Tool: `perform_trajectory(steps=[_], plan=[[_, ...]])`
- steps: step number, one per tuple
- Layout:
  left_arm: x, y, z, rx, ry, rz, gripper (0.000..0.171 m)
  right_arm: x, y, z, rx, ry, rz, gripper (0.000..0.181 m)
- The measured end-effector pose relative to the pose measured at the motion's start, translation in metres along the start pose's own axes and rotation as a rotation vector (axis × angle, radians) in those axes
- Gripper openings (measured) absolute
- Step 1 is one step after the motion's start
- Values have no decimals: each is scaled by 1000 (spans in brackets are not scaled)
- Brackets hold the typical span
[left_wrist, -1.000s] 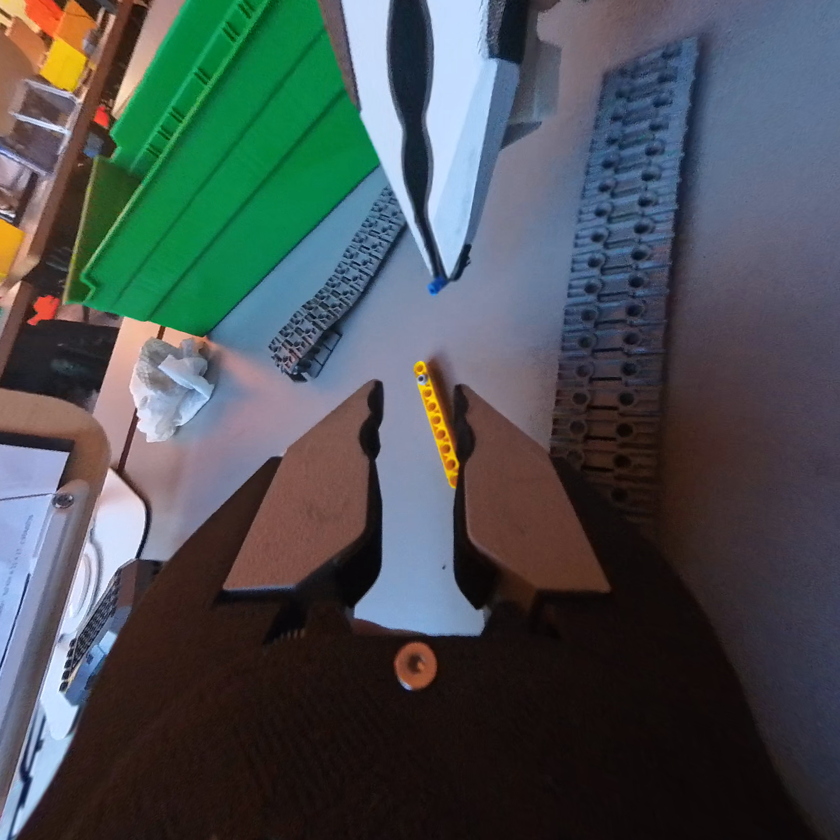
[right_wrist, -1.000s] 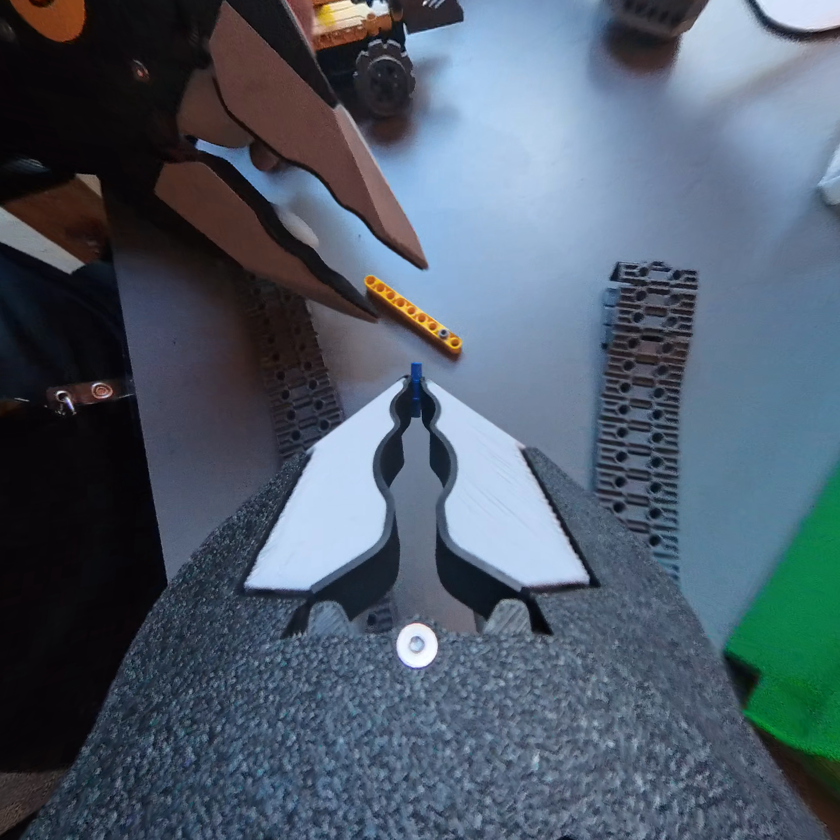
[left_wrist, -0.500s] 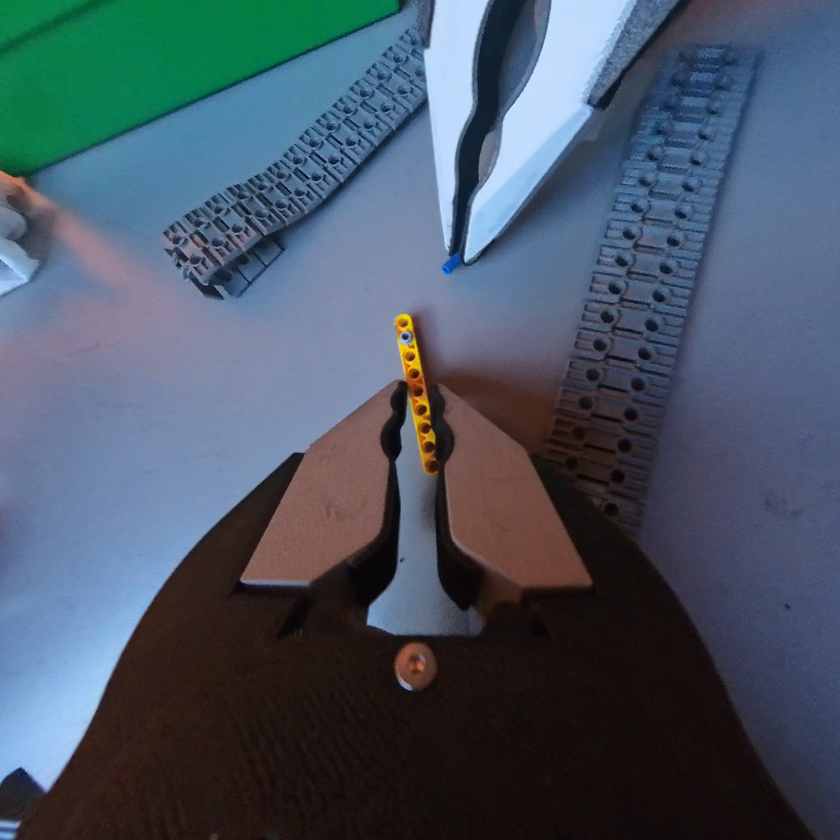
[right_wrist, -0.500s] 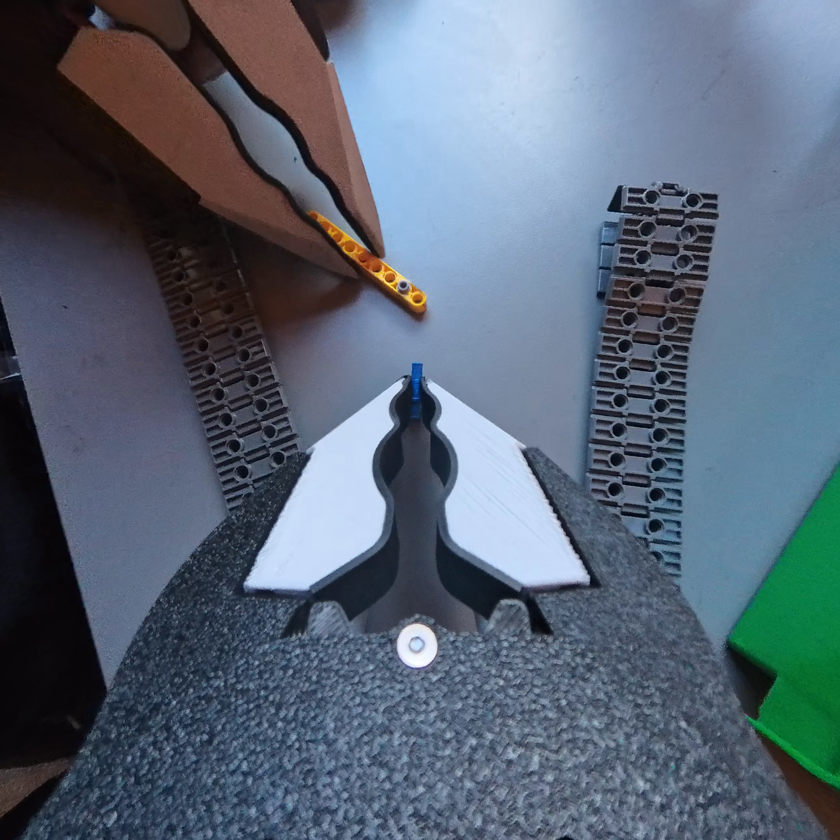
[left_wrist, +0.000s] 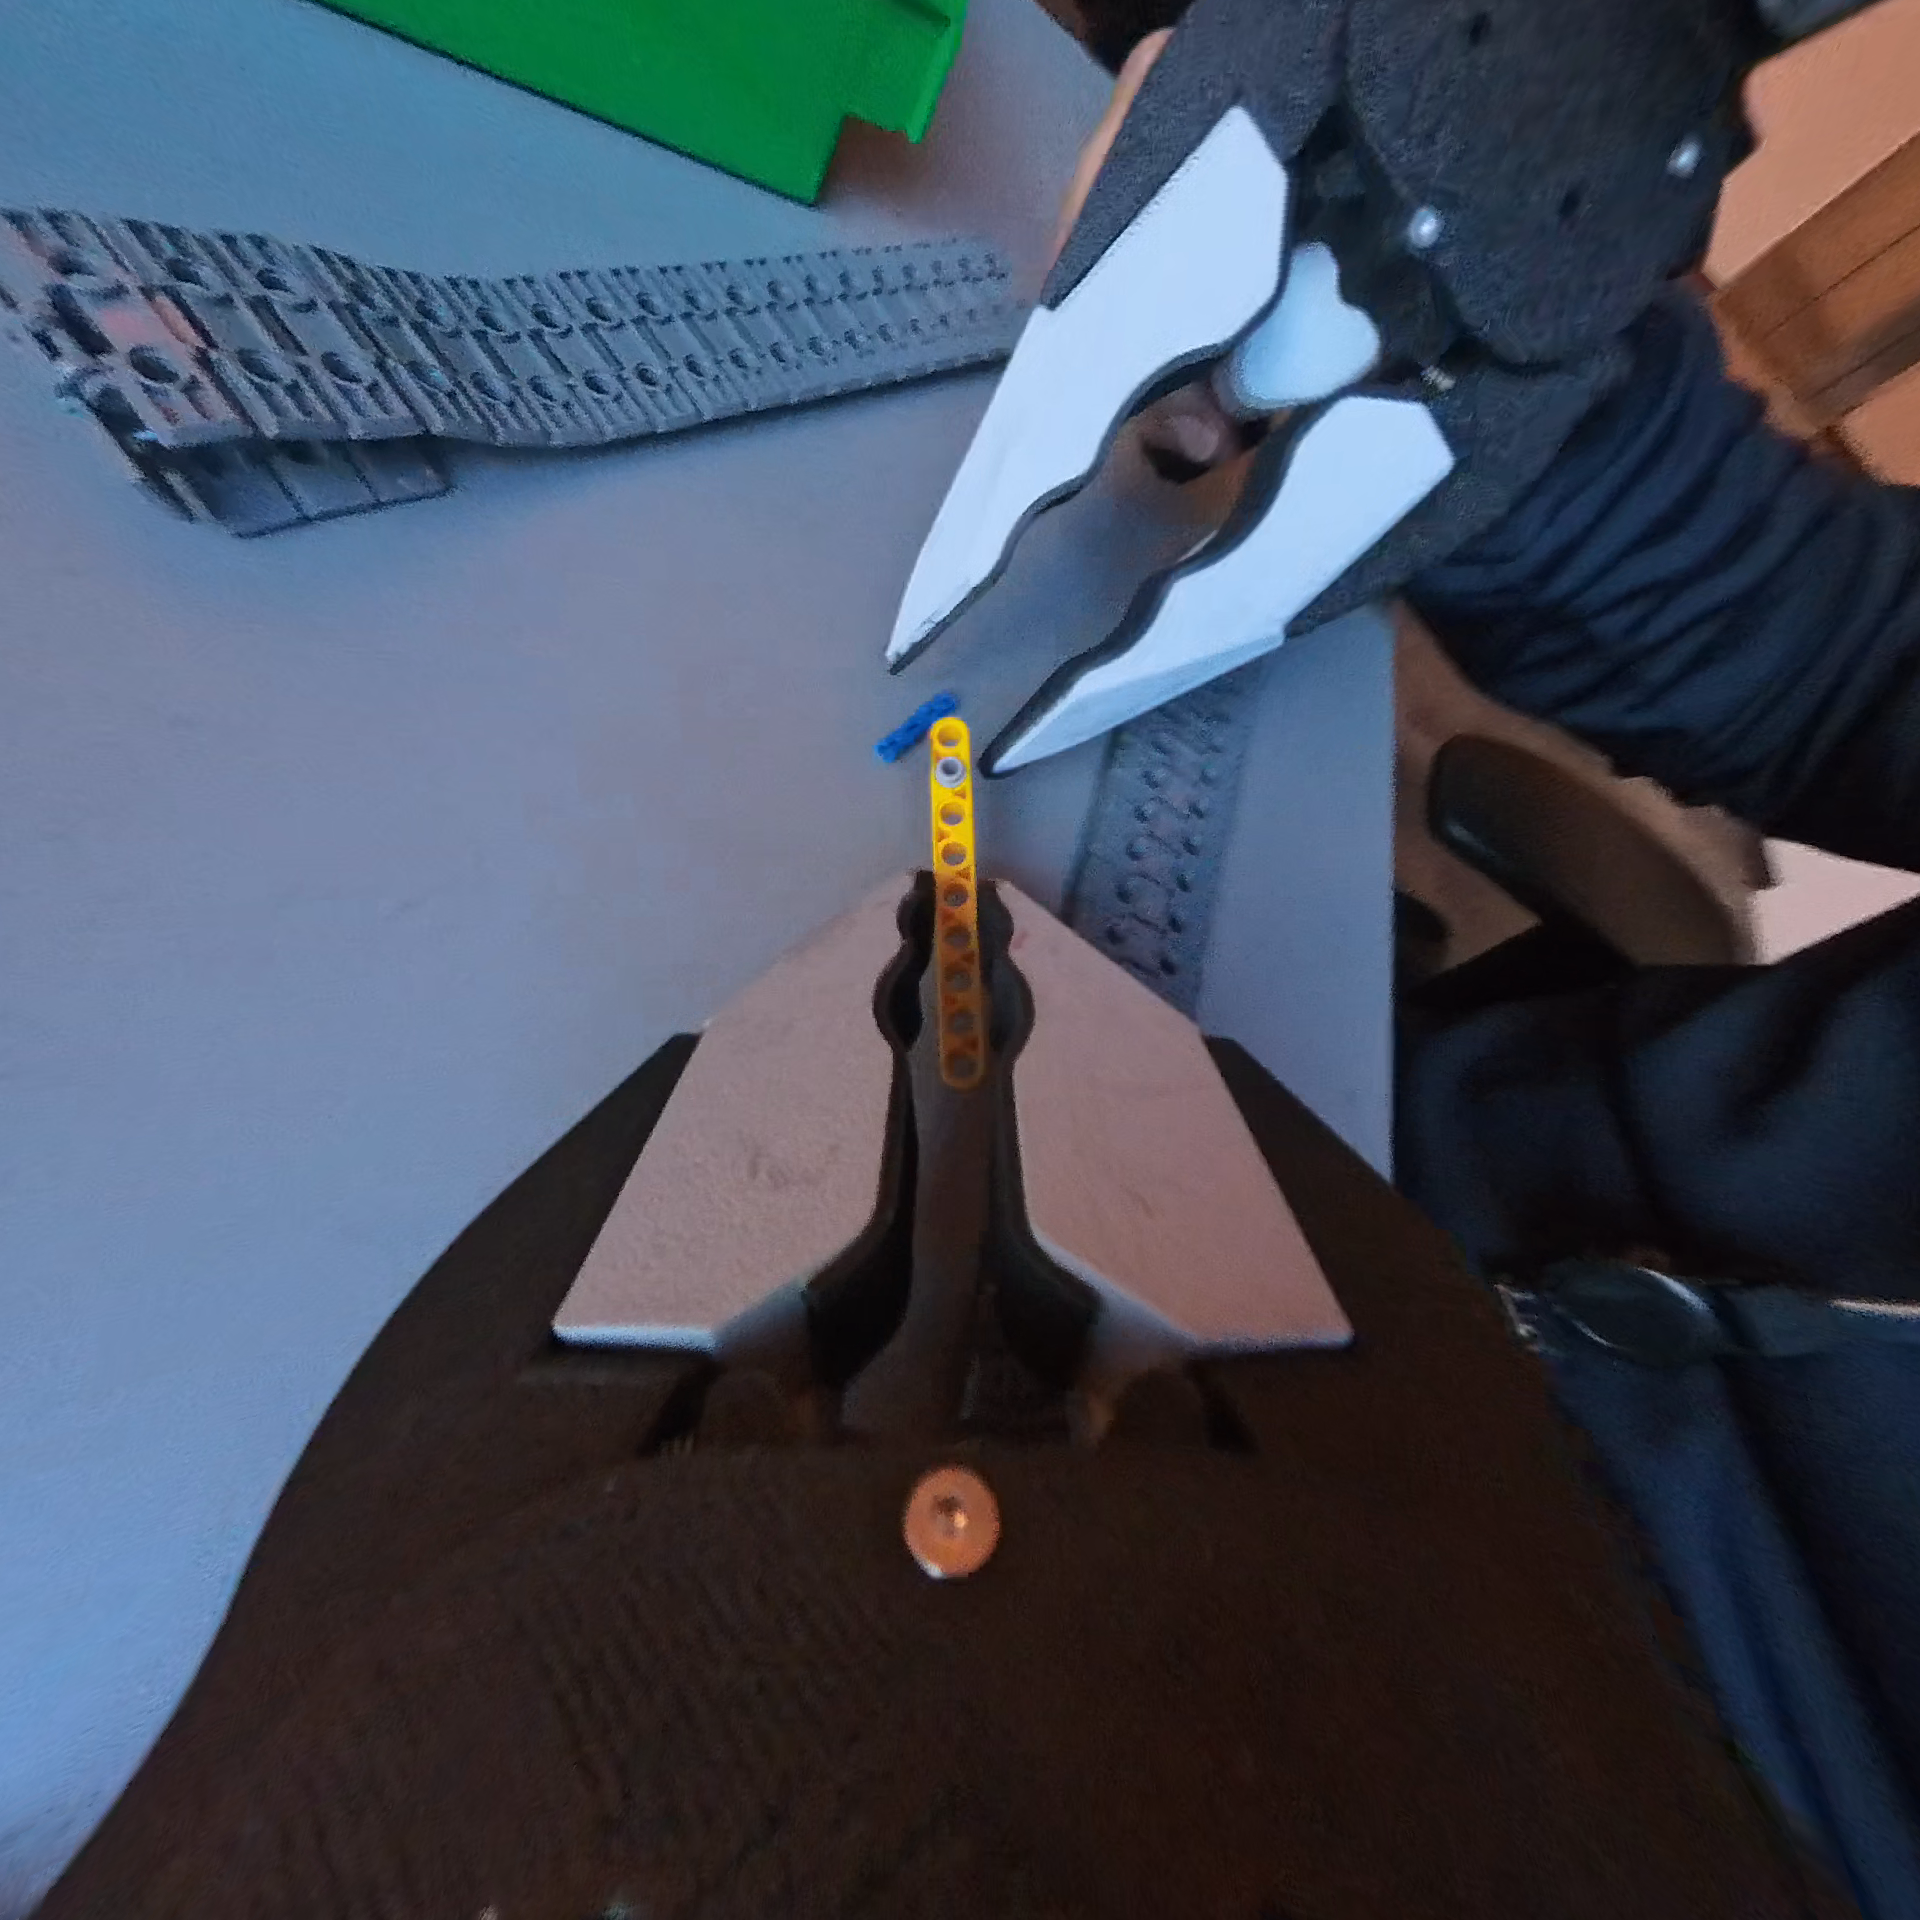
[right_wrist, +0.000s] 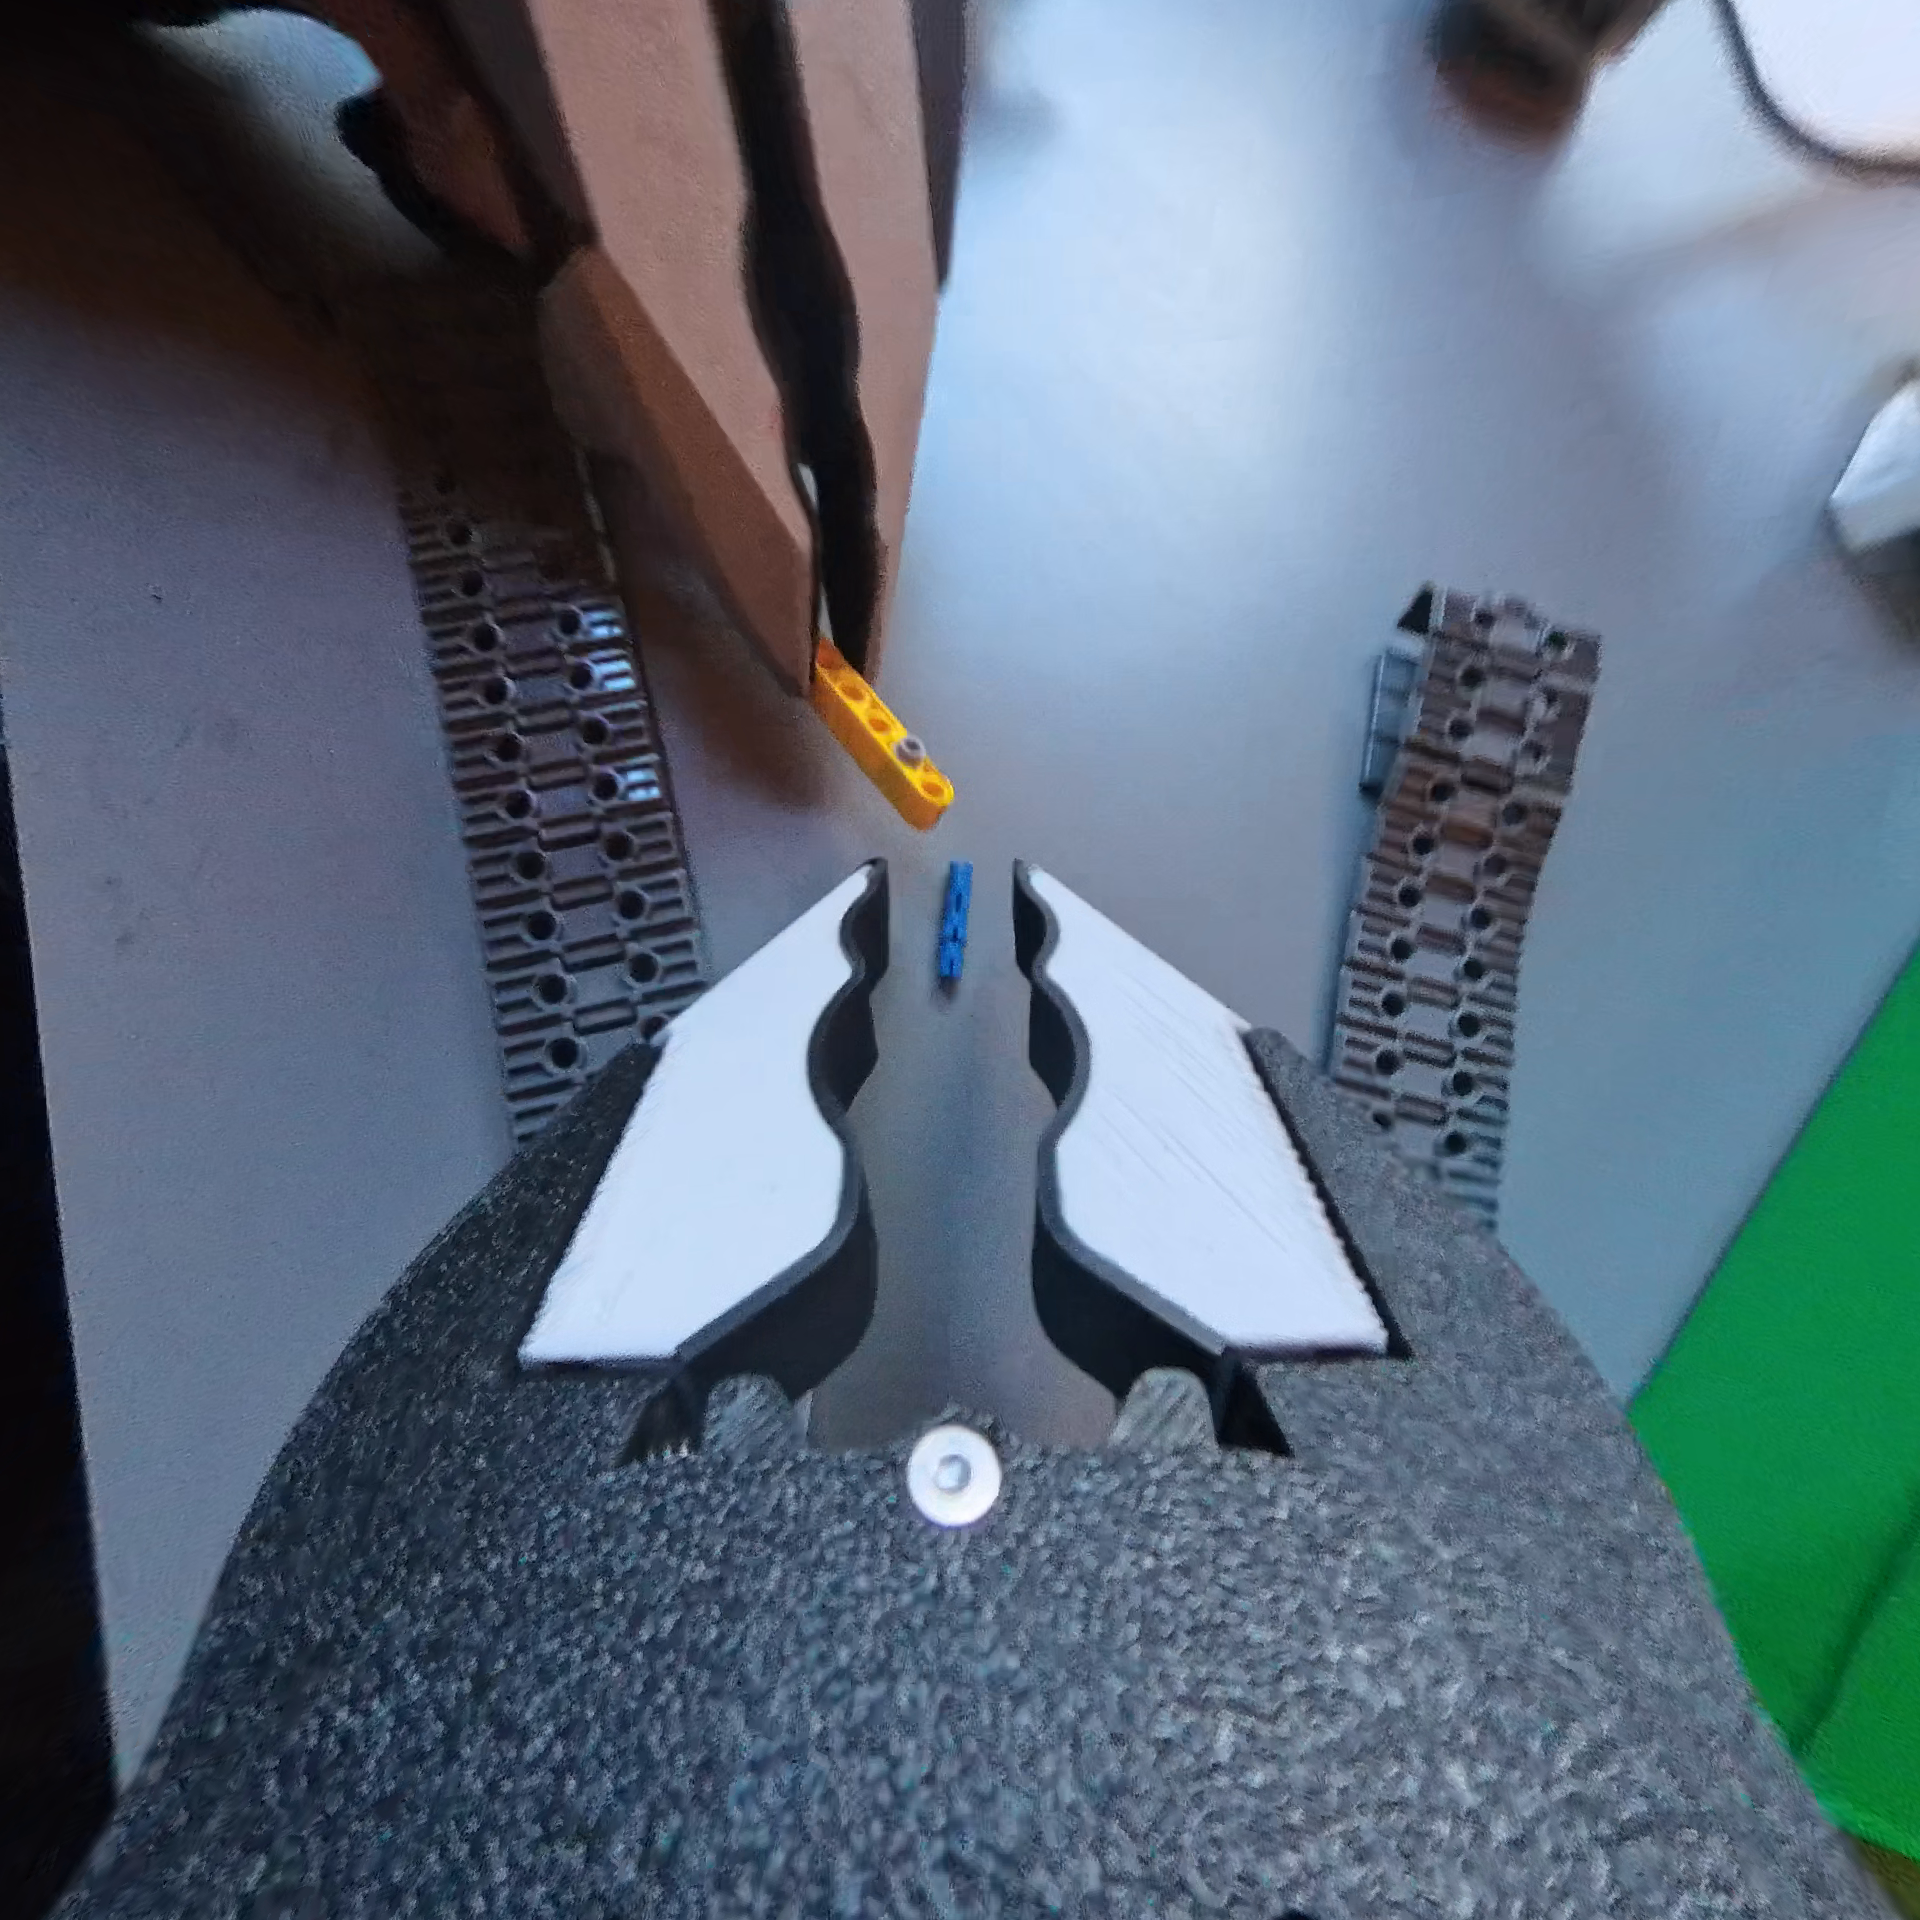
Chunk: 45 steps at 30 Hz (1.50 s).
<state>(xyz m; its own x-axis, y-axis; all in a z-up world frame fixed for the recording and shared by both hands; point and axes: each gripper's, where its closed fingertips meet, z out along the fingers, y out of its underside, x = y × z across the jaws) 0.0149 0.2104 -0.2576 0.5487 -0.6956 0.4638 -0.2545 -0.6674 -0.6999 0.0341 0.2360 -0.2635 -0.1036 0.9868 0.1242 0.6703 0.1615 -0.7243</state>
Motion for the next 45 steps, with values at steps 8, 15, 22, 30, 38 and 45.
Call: perform_trajectory(steps=[8,15,22,30,38,45], plan=[[15,-5,-6,62,189,-159,6,-15,-20,-7,86,-7,-230,8],[17,-9,-10,87,233,-186,7,-16,-23,-9,86,-70,-192,7],[7,-1,-6,29,35,61,34,-12,-9,4,43,-220,101,3],[-5,9,3,-201,-301,689,33,-21,-5,8,-4,-464,463,3],[-3,17,6,-233,-139,411,8,-19,-17,0,87,-467,447,5],[13,15,3,-185,141,37,8,-23,-16,-5,78,-184,-15,20]])
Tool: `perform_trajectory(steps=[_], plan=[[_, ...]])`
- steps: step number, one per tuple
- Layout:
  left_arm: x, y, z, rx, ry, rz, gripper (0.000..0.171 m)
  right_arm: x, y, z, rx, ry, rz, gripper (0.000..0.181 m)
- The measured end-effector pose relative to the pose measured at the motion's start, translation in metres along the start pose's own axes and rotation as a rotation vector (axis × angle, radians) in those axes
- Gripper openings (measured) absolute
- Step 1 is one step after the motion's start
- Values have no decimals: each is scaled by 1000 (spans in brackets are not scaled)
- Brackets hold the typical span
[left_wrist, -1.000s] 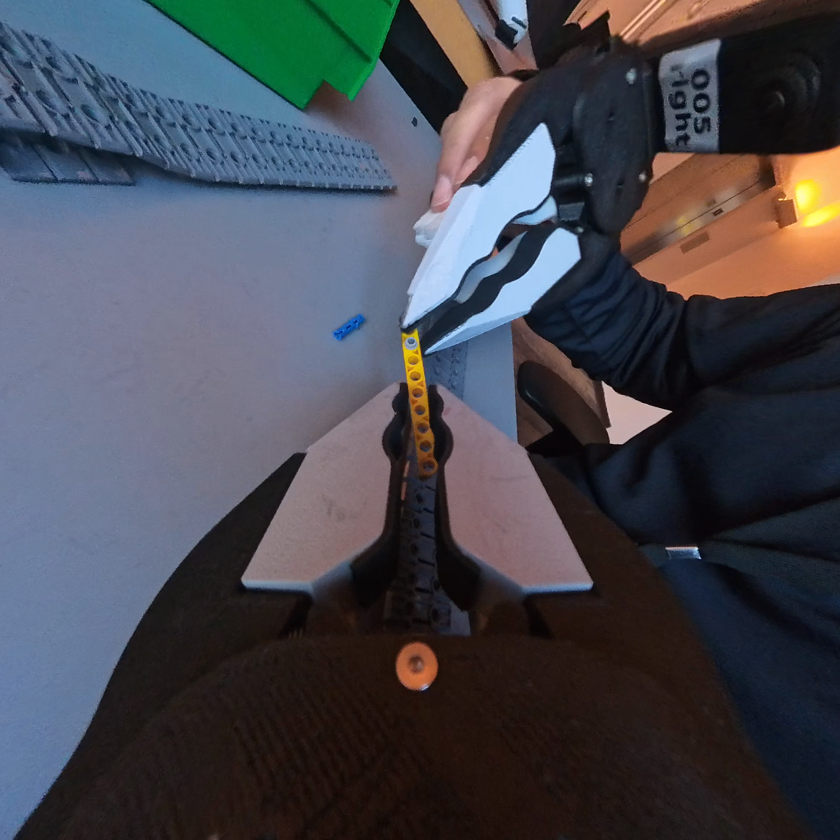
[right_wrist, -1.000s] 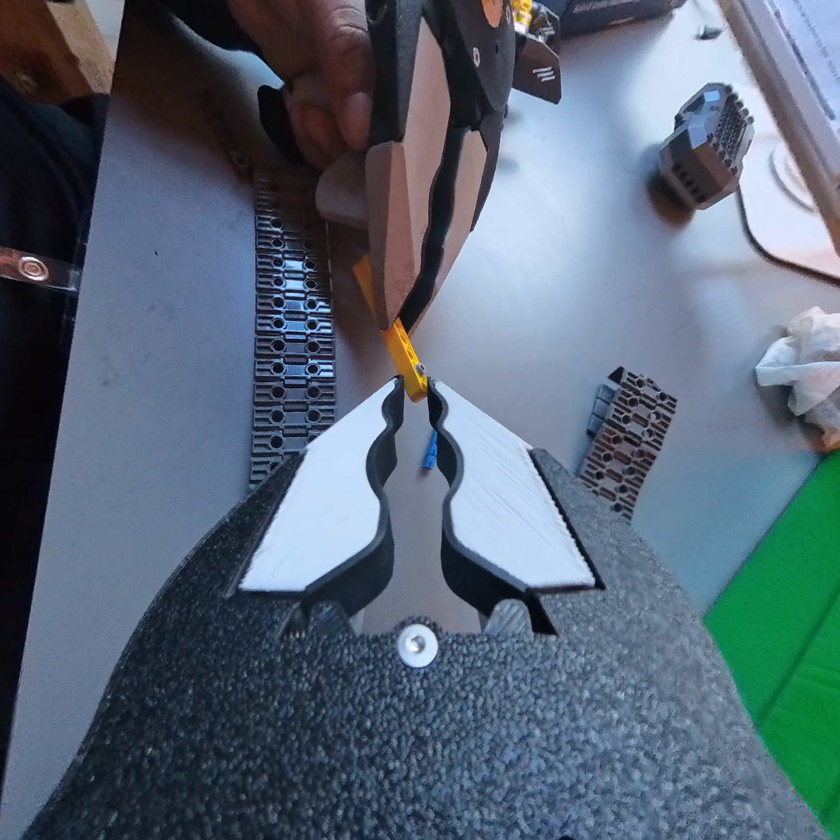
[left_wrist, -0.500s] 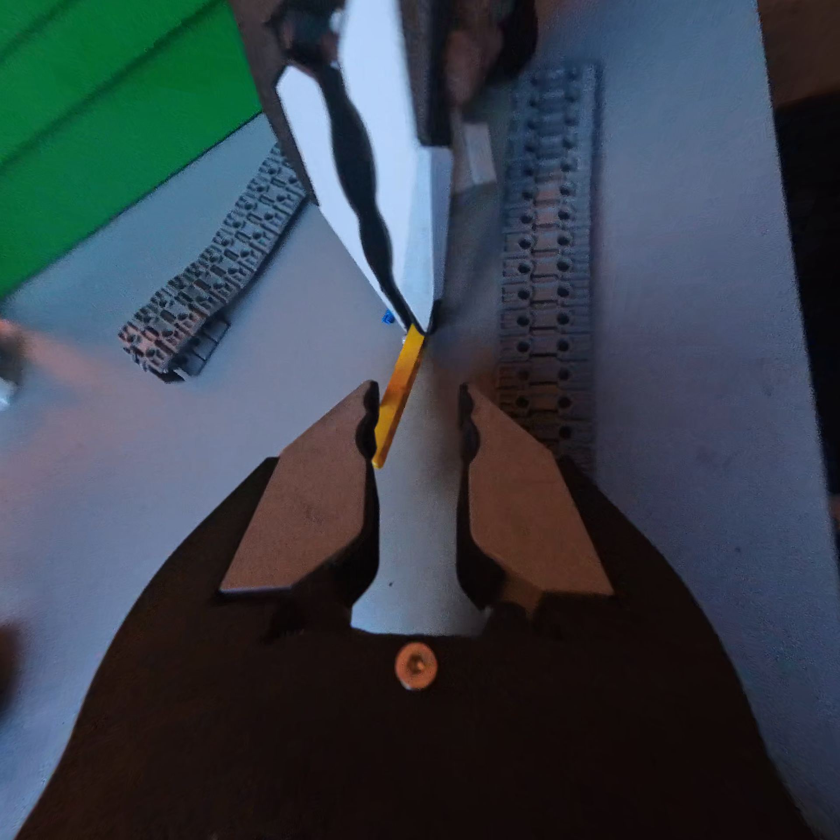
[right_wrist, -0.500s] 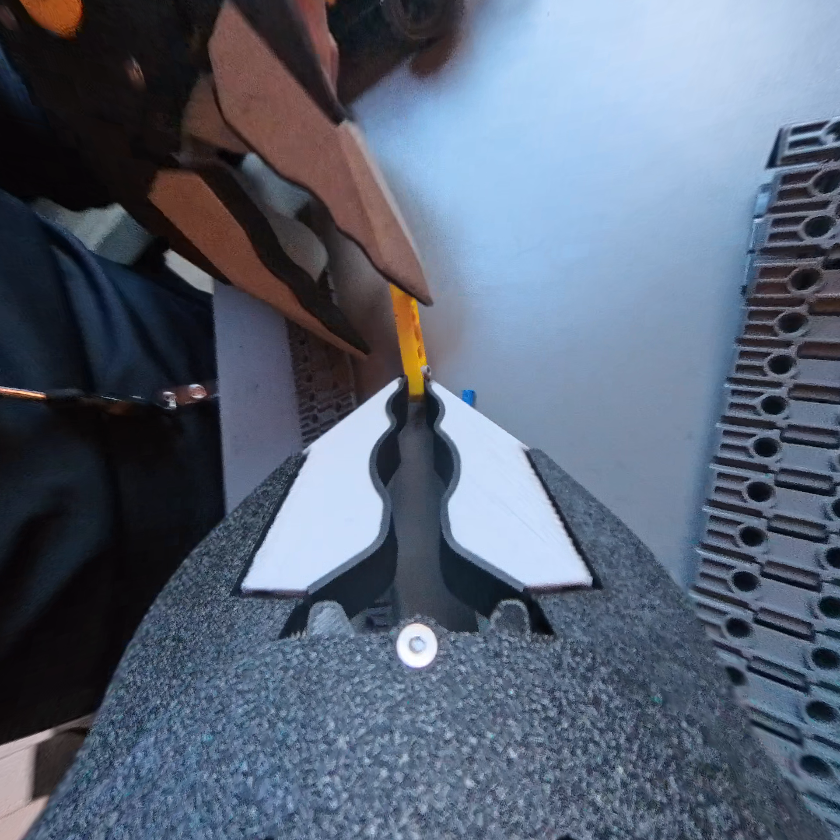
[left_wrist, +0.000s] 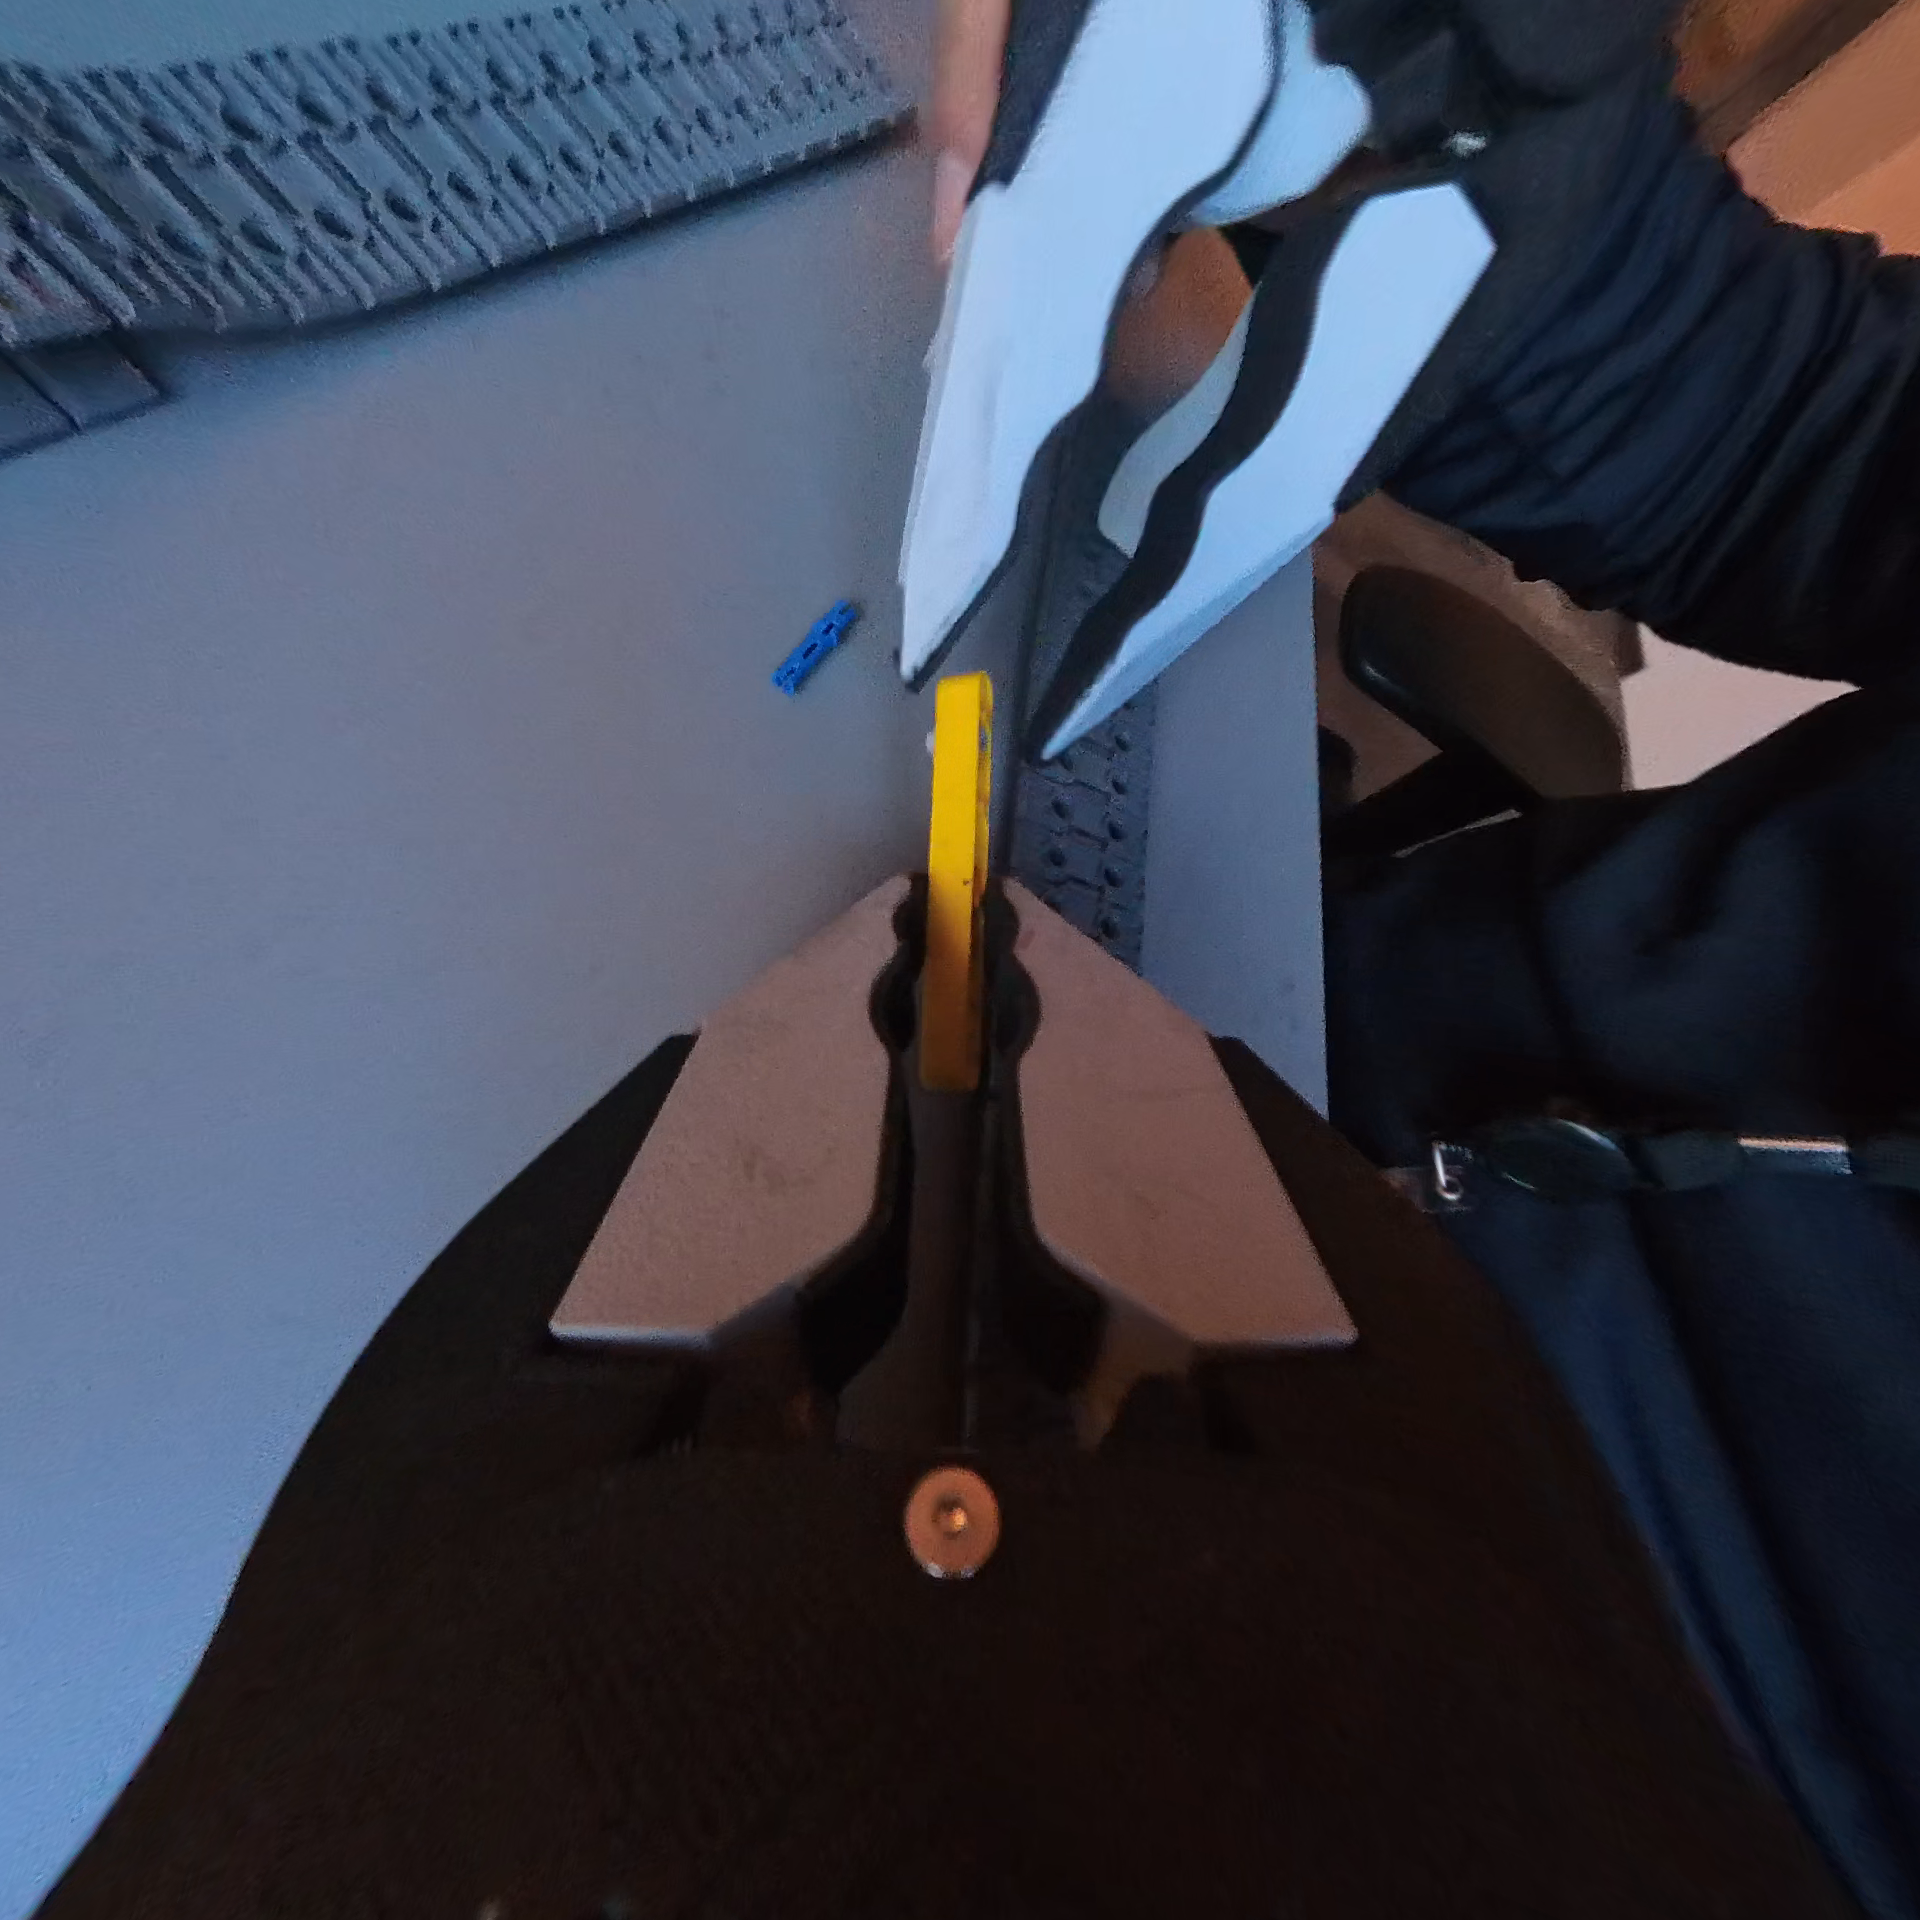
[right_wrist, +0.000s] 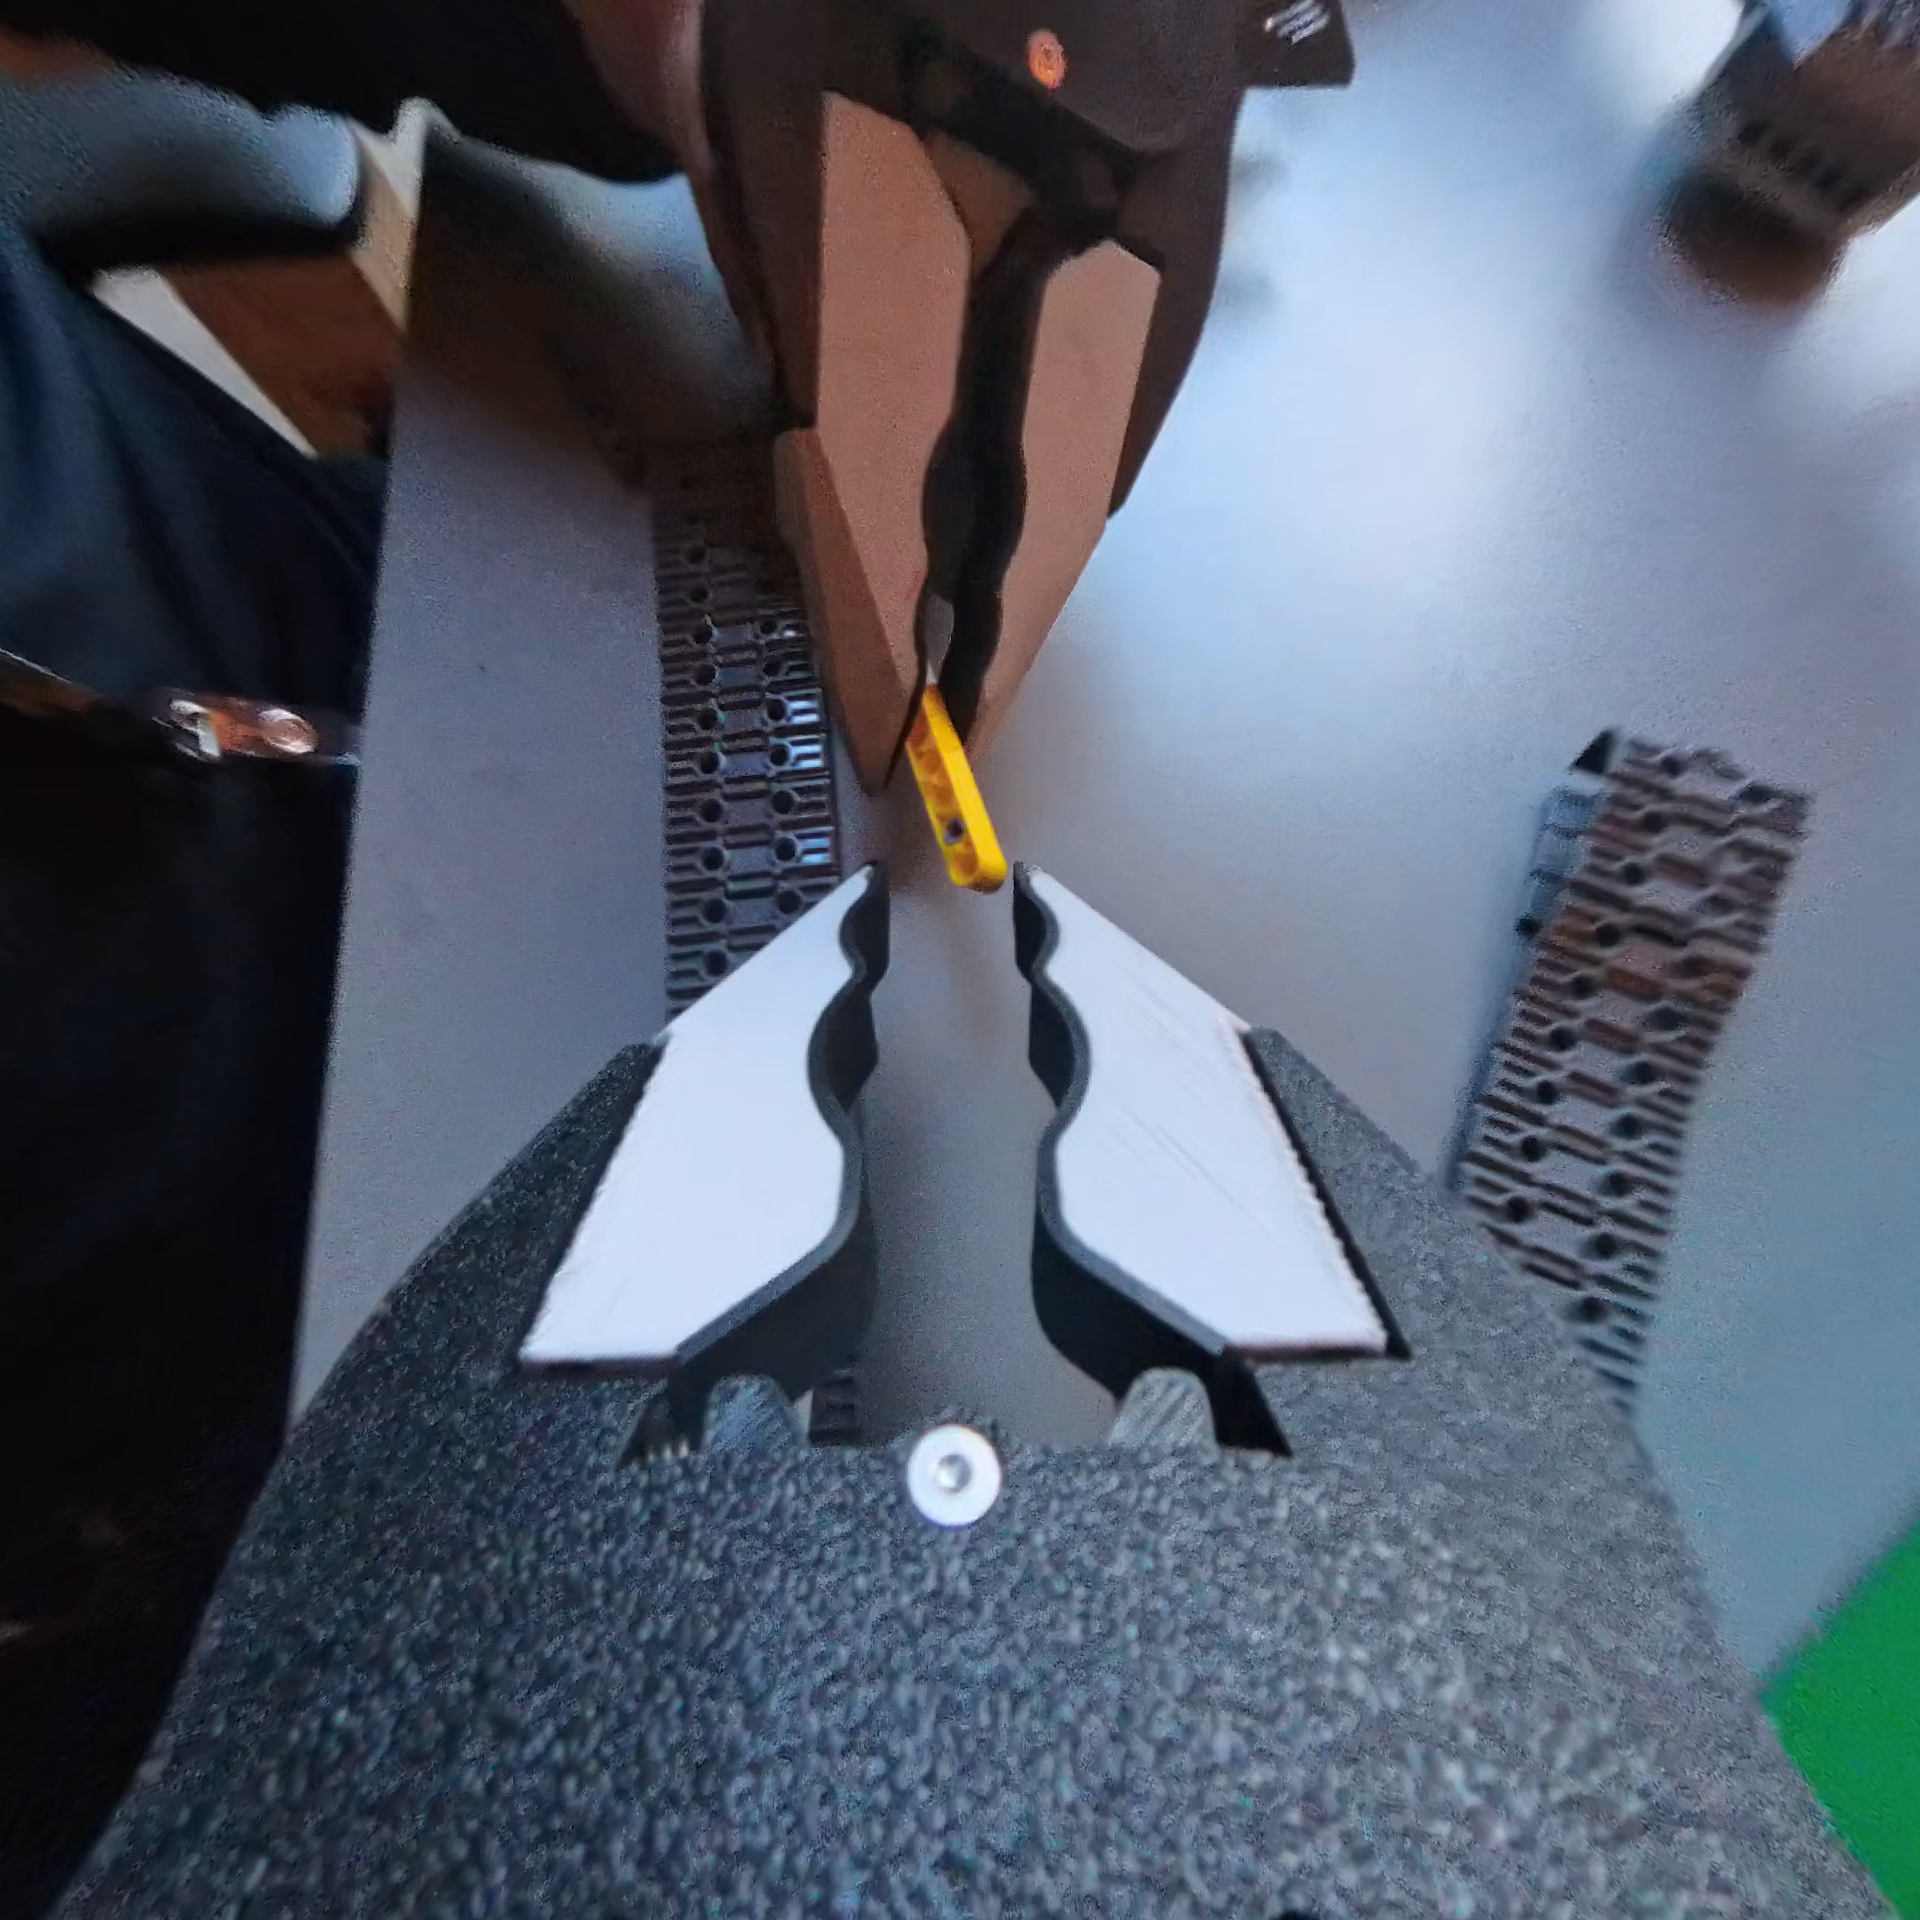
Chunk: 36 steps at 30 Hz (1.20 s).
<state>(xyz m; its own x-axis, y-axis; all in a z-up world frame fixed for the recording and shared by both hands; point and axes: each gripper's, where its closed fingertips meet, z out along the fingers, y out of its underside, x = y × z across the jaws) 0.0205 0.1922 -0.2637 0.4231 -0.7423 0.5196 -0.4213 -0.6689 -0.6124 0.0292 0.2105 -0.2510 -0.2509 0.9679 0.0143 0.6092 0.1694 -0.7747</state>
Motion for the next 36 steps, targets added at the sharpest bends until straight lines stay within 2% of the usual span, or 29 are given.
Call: perform_trajectory(steps=[2,9,13,15,18,20,23,25,28,29,33,36], plan=[[2,3,2,-17,25,-20,8,8,-1,-1,-16,91,-69,19],[10,2,6,0,101,-69,8,-3,5,6,-60,87,-203,8],[12,0,2,21,114,-57,9,-6,8,8,-65,49,-152,7],[7,-3,1,35,32,46,21,-2,12,10,-66,39,-78,6],[-4,-4,0,6,-162,279,38,1,14,10,-38,5,24,6],[-10,-2,2,-22,-273,426,35,-1,14,9,-25,-37,77,6],[-18,-6,4,-19,-384,530,41,-1,12,9,-13,-63,131,6],[-18,-8,6,-3,-386,551,35,0,12,9,-12,-77,168,6],[-20,-10,7,10,-407,598,11,2,14,10,-23,-82,206,5],[-20,-11,7,14,-416,611,8,2,14,10,-25,-84,216,6],[-23,-13,7,14,-421,589,12,2,17,12,-48,-84,238,6],[-23,-8,9,-17,-386,557,7,5,19,12,-62,-37,231,6]])
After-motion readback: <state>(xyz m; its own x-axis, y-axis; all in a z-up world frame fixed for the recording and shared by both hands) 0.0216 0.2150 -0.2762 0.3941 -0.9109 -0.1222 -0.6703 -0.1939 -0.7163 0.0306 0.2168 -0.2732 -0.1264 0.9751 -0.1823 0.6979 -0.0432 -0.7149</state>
